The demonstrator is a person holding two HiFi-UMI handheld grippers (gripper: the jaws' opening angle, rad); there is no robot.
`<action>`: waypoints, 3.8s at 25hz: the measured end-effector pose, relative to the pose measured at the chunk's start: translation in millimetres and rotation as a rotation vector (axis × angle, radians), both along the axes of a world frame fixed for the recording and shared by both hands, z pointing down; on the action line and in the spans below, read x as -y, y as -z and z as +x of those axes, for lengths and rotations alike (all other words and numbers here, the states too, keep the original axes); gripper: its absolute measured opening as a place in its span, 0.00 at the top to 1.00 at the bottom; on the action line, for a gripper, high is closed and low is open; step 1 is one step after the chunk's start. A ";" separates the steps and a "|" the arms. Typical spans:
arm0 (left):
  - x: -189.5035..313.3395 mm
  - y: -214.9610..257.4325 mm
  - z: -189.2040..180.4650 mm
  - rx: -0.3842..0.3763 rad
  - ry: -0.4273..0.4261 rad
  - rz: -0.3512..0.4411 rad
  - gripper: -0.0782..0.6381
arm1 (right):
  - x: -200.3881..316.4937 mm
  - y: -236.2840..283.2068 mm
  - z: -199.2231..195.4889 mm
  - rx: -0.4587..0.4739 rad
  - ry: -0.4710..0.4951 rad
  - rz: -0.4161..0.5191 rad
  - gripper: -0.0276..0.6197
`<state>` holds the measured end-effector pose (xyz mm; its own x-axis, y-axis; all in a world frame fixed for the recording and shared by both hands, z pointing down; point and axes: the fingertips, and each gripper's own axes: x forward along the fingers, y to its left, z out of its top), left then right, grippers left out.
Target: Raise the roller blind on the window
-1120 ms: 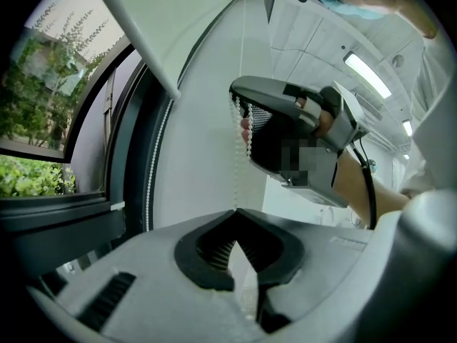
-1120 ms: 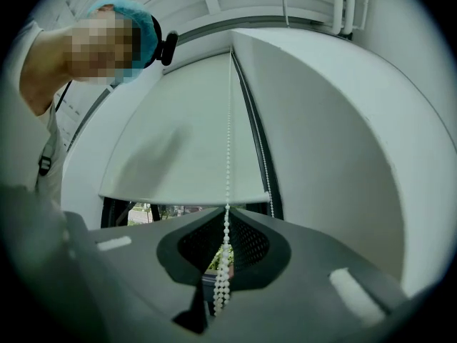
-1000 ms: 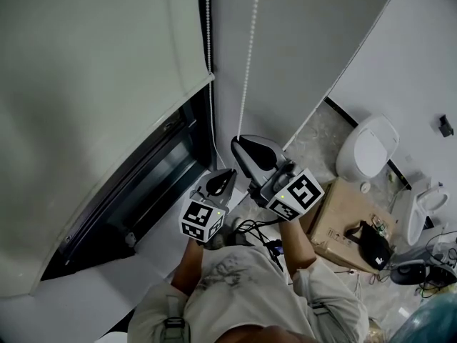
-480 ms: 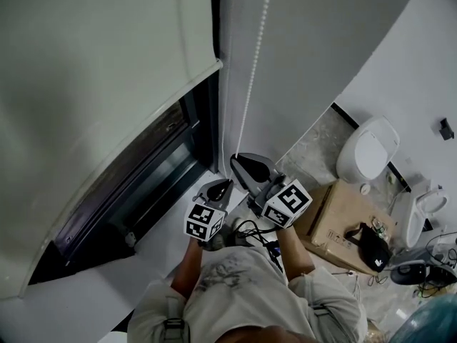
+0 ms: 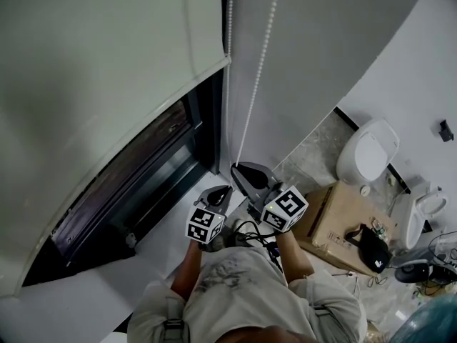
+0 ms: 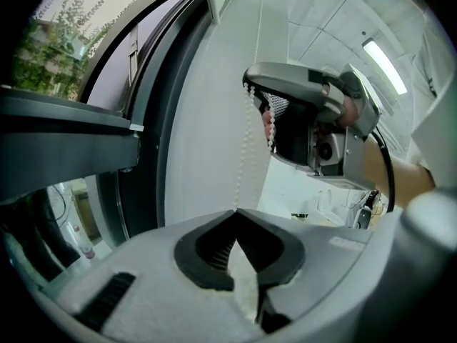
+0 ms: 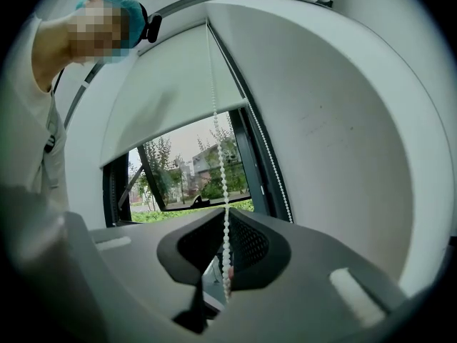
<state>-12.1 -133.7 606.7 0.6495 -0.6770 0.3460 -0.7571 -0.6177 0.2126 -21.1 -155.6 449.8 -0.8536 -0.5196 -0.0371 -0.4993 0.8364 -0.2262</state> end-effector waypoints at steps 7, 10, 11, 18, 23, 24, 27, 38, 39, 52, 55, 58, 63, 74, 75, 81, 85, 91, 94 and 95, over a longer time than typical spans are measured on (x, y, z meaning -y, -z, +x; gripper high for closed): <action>-8.1 12.8 -5.2 -0.003 -0.013 0.028 0.84 | -0.1 2.6 -2.5 0.014 0.002 0.002 0.92; -12.0 32.7 -7.2 -0.026 -0.016 0.056 0.80 | -1.0 3.0 -2.5 0.015 0.001 0.003 0.92; -12.7 40.3 -8.8 -0.032 -0.015 0.071 0.79 | -1.0 2.3 -2.6 0.016 0.000 0.003 0.92; -11.0 116.7 -21.8 -0.068 0.009 0.222 0.78 | 1.8 1.3 0.0 0.017 -0.008 0.001 0.92; -3.2 172.0 -21.1 -0.084 0.003 0.332 0.78 | 2.7 1.2 2.4 0.019 -0.009 0.001 0.92; -0.7 183.1 -19.9 -0.090 0.000 0.353 0.78 | 2.6 1.1 2.4 0.019 -0.008 0.000 0.92; 6.6 216.1 -15.7 -0.105 -0.015 0.417 0.78 | 1.1 1.0 0.4 0.017 -0.004 0.001 0.92; 32.9 298.4 6.4 -0.127 -0.051 0.605 0.79 | -2.1 2.7 -7.7 0.014 0.002 0.010 0.92; 34.3 301.6 6.7 -0.135 -0.043 0.616 0.83 | -2.8 3.2 -8.3 0.014 0.001 0.013 0.92; 37.3 289.0 -2.1 -0.150 -0.017 0.553 0.86 | -3.1 -0.7 -10.7 -0.005 0.011 0.016 0.92; 36.6 278.3 -5.0 -0.142 -0.014 0.538 0.86 | -4.7 -11.2 -13.6 -0.025 0.013 0.009 0.92; 35.9 265.9 -5.3 -0.138 -0.015 0.511 0.86 | -6.2 -23.1 -13.8 -0.043 0.015 -0.012 0.92; 34.9 247.8 -6.1 -0.132 -0.021 0.475 0.86 | -8.8 -41.1 -15.0 -0.050 0.018 -0.048 0.92; 27.1 208.2 -4.0 -0.152 -0.022 0.385 0.86 | -16.8 -79.5 -12.6 -0.086 0.029 -0.112 0.92; 25.8 204.5 -3.8 -0.152 -0.022 0.378 0.86 | -18.0 -83.3 -12.5 -0.091 0.030 -0.118 0.92; 20.5 186.6 -2.8 -0.144 -0.022 0.335 0.86 | -24.0 -100.3 -10.8 -0.124 0.035 -0.151 0.92; 17.4 179.4 -4.1 -0.145 -0.018 0.321 0.86 | -27.2 -107.2 -8.3 -0.134 0.032 -0.162 0.92; 17.5 179.6 -6.0 -0.137 -0.010 0.328 0.86 | -34.9 -98.9 -4.6 -0.156 0.024 -0.113 0.91; 18.6 179.3 -7.5 -0.135 -0.006 0.327 0.86 | -41.0 -81.3 -1.5 -0.136 0.043 -0.078 0.86; 18.8 179.3 -7.5 -0.134 -0.005 0.327 0.86 | -42.5 -73.5 0.0 -0.125 0.049 -0.069 0.85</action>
